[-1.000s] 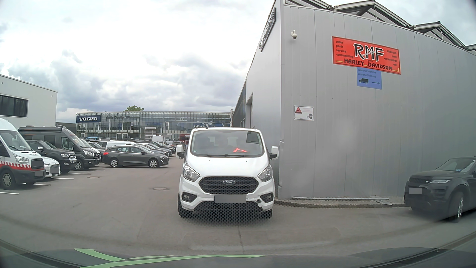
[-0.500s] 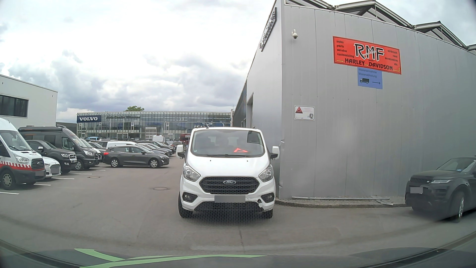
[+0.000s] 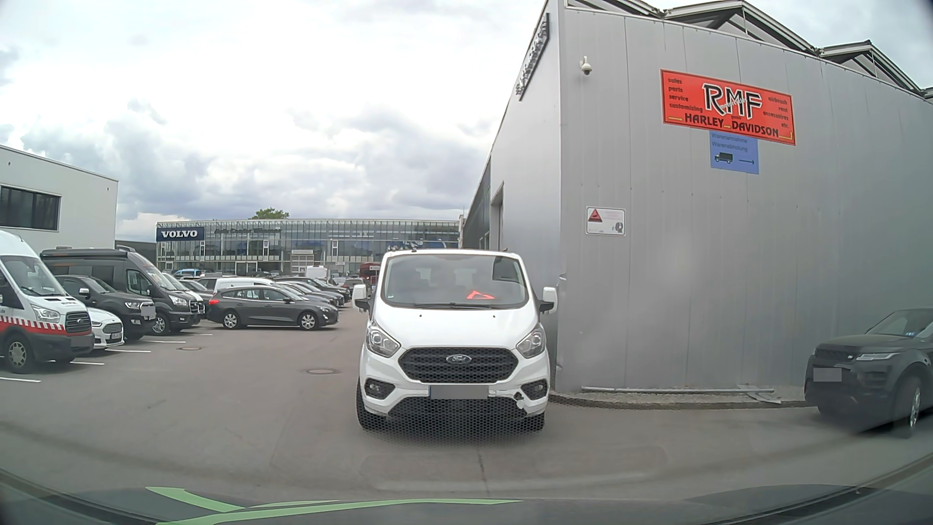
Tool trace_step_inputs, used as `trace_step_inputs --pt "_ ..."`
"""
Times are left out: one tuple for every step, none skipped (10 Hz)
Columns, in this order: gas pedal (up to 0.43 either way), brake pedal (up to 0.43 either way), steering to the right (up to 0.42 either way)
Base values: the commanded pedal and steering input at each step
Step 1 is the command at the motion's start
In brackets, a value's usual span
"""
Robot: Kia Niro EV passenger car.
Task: Follow the waypoints while adhering to traffic rules and regulations
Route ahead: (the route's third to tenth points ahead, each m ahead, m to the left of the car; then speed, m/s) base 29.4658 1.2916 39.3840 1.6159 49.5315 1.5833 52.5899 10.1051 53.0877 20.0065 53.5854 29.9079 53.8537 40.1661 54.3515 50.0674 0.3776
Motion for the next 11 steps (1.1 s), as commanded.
trace_step_inputs --pt "0.000 0.024 -0.591" --pt "0.000 0.030 -0.603" --pt "0.000 0.043 -0.607" --pt "0.000 0.055 -0.607" --pt "0.000 0.067 -0.608" --pt "0.000 0.073 -0.618" --pt "0.000 0.079 -0.637" --pt "0.000 0.079 -0.670" --pt "0.000 0.079 -0.720" --pt "0.000 0.085 -0.761" --pt "0.000 0.085 -0.799"
